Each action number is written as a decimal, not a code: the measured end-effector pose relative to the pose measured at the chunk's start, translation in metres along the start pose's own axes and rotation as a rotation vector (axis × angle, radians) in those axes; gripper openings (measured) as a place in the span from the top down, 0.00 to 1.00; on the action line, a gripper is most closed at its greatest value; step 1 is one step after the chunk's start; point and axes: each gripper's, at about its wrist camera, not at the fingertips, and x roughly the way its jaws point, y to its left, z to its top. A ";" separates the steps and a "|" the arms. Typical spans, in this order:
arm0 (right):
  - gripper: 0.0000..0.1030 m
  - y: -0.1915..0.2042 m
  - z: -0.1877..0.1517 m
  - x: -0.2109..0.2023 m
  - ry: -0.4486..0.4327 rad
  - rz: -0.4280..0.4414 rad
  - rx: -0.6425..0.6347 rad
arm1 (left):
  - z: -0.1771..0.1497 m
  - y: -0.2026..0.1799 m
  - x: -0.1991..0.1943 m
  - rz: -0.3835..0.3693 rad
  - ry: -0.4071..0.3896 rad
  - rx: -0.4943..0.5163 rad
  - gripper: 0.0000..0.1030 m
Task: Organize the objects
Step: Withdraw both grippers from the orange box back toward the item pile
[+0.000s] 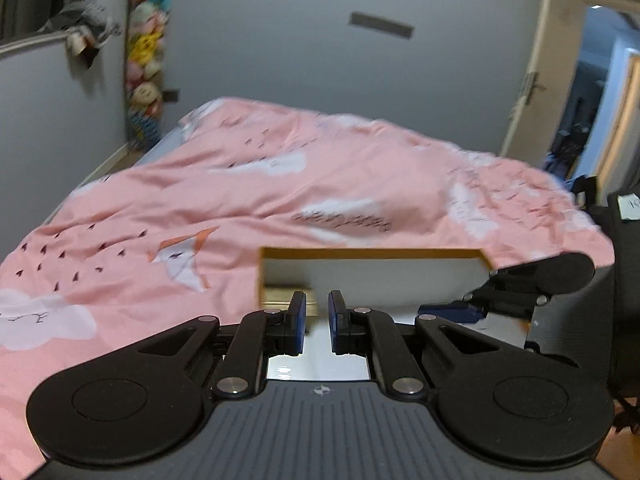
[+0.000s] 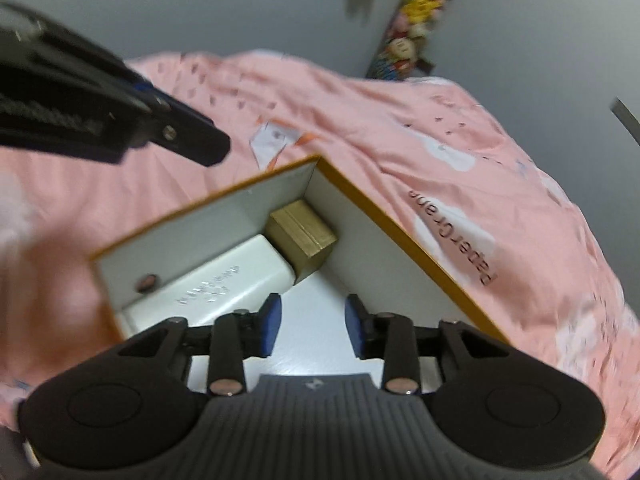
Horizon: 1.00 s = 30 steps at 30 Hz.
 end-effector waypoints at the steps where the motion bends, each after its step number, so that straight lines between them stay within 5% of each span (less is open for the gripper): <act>1: 0.64 0.002 -0.005 -0.010 -0.016 0.003 0.026 | -0.003 -0.005 -0.006 -0.019 -0.008 0.006 0.89; 7: 0.61 0.026 -0.052 -0.077 -0.107 -0.032 0.162 | -0.033 -0.045 -0.029 -0.052 0.013 0.139 0.89; 13: 0.45 0.046 -0.097 -0.124 -0.145 -0.067 0.301 | -0.071 -0.064 -0.043 -0.049 0.051 0.201 0.89; 19: 0.42 0.063 -0.129 -0.142 -0.098 -0.071 0.385 | -0.100 -0.074 -0.046 0.017 0.119 0.265 0.88; 30: 0.41 0.091 -0.185 -0.133 0.130 -0.036 0.539 | -0.142 -0.074 -0.047 -0.043 0.339 0.232 0.82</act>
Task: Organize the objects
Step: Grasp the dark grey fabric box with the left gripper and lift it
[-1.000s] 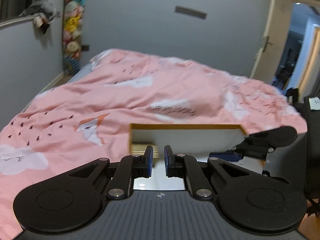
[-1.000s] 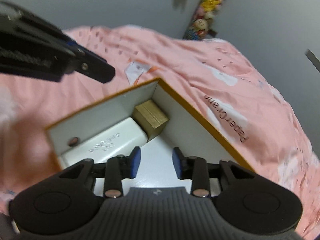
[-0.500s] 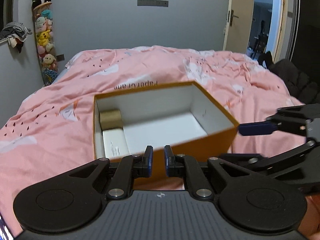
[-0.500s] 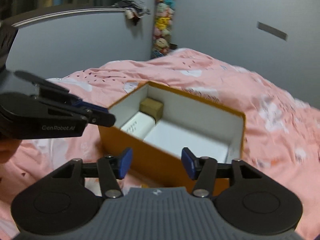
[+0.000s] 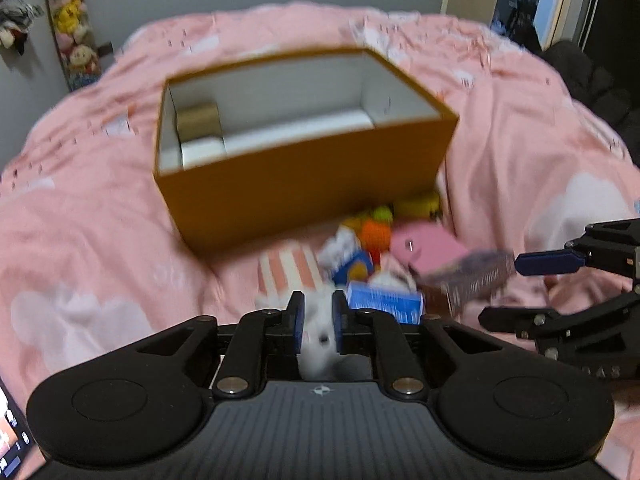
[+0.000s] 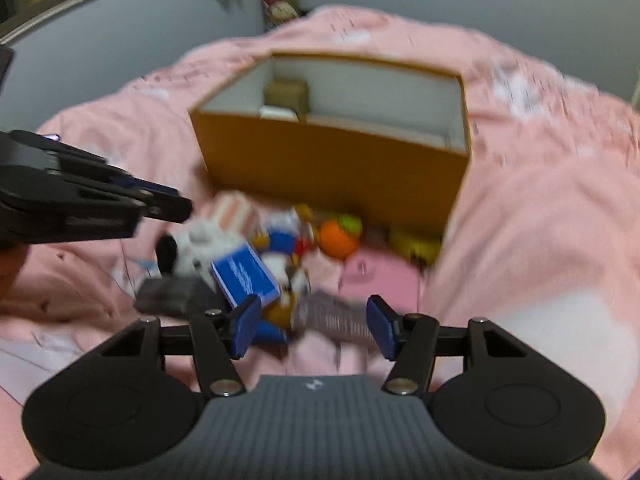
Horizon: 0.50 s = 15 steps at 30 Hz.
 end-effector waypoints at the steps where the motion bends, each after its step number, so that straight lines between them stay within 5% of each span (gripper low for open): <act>1: 0.41 -0.002 -0.004 0.002 0.020 0.000 0.018 | -0.004 0.000 0.001 -0.013 0.019 -0.006 0.81; 8: 0.40 -0.010 -0.021 0.000 0.044 0.035 0.082 | -0.024 0.004 0.006 -0.038 0.100 -0.067 0.79; 15: 0.39 -0.009 -0.019 0.004 0.052 0.035 0.061 | -0.025 0.003 0.006 -0.058 0.098 -0.058 0.76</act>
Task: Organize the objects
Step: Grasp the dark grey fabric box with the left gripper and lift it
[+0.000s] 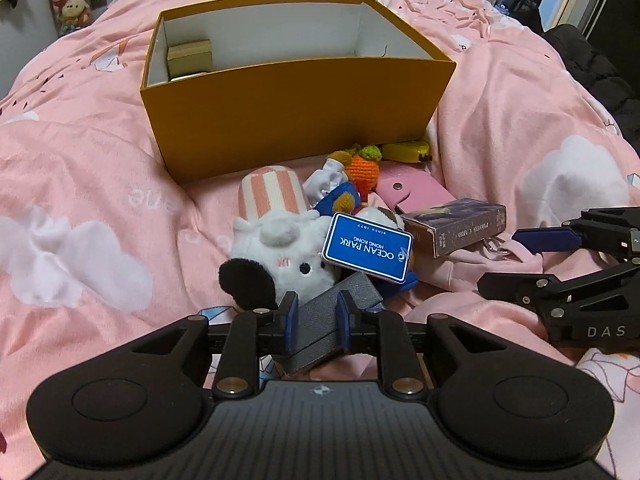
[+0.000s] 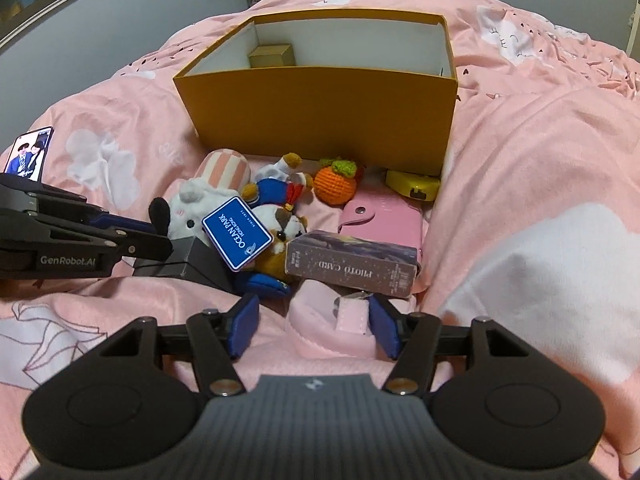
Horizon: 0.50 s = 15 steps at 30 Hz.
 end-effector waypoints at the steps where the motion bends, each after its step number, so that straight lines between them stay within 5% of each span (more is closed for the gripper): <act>1: 0.39 0.000 0.000 0.000 -0.001 0.000 -0.003 | 0.000 0.001 0.000 -0.002 -0.003 -0.004 0.75; 11: 0.42 0.006 0.017 0.000 -0.020 0.013 -0.002 | 0.004 0.022 -0.015 -0.021 -0.057 -0.064 0.69; 15: 0.42 0.010 0.018 0.000 -0.017 0.004 -0.020 | -0.001 0.016 -0.019 -0.088 -0.035 0.055 0.48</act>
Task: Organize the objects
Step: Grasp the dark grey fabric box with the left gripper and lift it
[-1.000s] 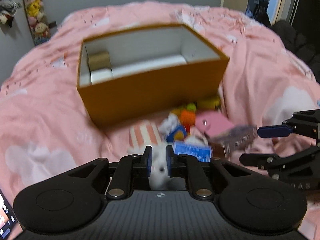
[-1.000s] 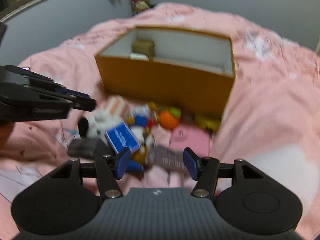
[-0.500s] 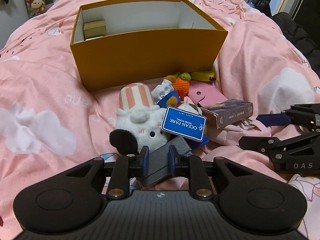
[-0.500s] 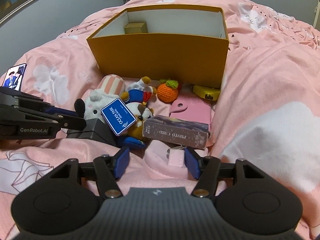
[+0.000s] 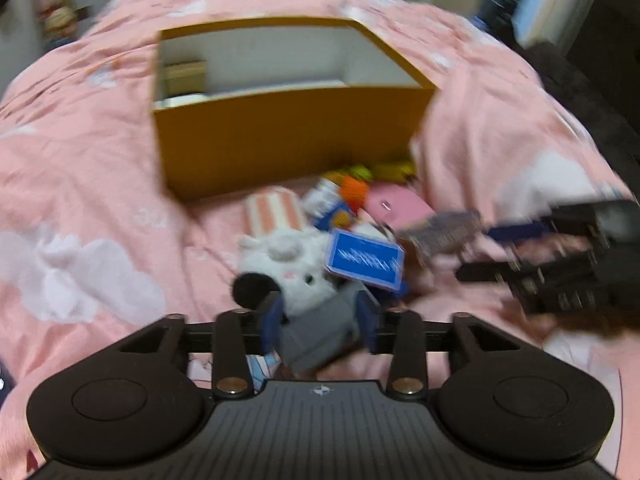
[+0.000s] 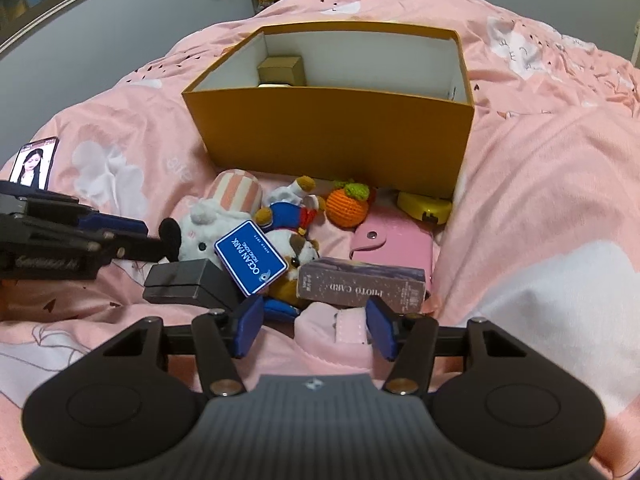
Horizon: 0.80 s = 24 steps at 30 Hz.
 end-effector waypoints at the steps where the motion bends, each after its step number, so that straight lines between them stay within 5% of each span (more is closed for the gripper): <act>1: 0.42 -0.001 0.000 0.000 0.006 -0.002 0.009 | -0.002 -0.003 0.002 -0.006 0.014 0.028 0.48; 9: 0.42 -0.002 -0.001 -0.004 0.014 -0.007 0.014 | -0.008 -0.024 0.018 0.052 0.035 0.240 0.44; 14: 0.43 -0.004 0.003 -0.009 -0.001 -0.022 0.022 | -0.006 -0.029 0.039 0.024 0.081 0.348 0.41; 24: 0.37 -0.010 0.009 0.000 0.044 -0.038 -0.035 | -0.012 -0.027 0.041 0.020 0.057 0.287 0.48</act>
